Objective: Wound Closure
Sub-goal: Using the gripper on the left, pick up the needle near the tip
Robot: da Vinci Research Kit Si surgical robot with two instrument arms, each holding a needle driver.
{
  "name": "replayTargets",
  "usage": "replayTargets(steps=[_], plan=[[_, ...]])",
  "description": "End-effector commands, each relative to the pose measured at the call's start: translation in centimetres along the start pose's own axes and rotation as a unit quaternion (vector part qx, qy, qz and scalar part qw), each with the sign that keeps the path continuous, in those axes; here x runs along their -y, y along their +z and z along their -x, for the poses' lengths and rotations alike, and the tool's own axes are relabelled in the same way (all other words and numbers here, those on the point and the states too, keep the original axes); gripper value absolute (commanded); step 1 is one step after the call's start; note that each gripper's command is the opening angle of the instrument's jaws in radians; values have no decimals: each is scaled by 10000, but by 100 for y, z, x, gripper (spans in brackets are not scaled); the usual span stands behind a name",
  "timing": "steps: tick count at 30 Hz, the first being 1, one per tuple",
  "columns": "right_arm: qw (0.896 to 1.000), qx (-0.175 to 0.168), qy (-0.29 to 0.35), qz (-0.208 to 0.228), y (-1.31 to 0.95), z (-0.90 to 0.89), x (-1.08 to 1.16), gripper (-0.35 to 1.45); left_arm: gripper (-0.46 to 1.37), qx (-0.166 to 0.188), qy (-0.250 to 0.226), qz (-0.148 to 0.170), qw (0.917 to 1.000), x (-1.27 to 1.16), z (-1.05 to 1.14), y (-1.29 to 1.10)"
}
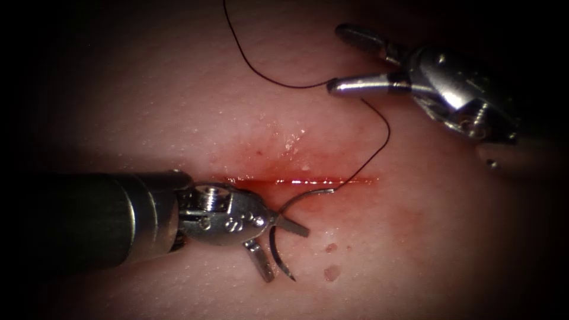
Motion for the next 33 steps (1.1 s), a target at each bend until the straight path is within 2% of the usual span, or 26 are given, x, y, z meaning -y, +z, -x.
replayTargets(steps=[1,6,13,14,16,18,22,25,31,33], plan=[[10000,0,1,-24,0,0,0,112,53,-3,15,45,10000,0,0,0],[10000,0,2,-24,0,0,0,113,43,160,66,140,9998,-2,1,3],[10000,0,11,-32,-1,-2,0,113,14,385,90,222,9990,-4,3,8],[10000,0,13,-33,-1,-2,0,113,7,429,90,238,9988,-4,3,9],[10000,-13,18,-29,-2,-2,0,113,-22,535,83,295,9981,-4,3,10],[10000,-26,23,-25,-2,-3,-1,113,-35,656,76,238,9975,-3,2,10],[10000,-38,31,-25,-4,-4,-1,113,-35,719,34,57,9974,2,-1,6],[10000,-37,31,-26,-4,-3,-2,112,-35,707,200,28,9973,4,-4,1],[10000,-64,24,-14,-4,-2,-1,110,-35,188,445,-294,9984,5,-11,-15],[9999,-40,125,-37,-4,-1,1,108,-35,-5,518,-560,9971,4,-11,-24]])
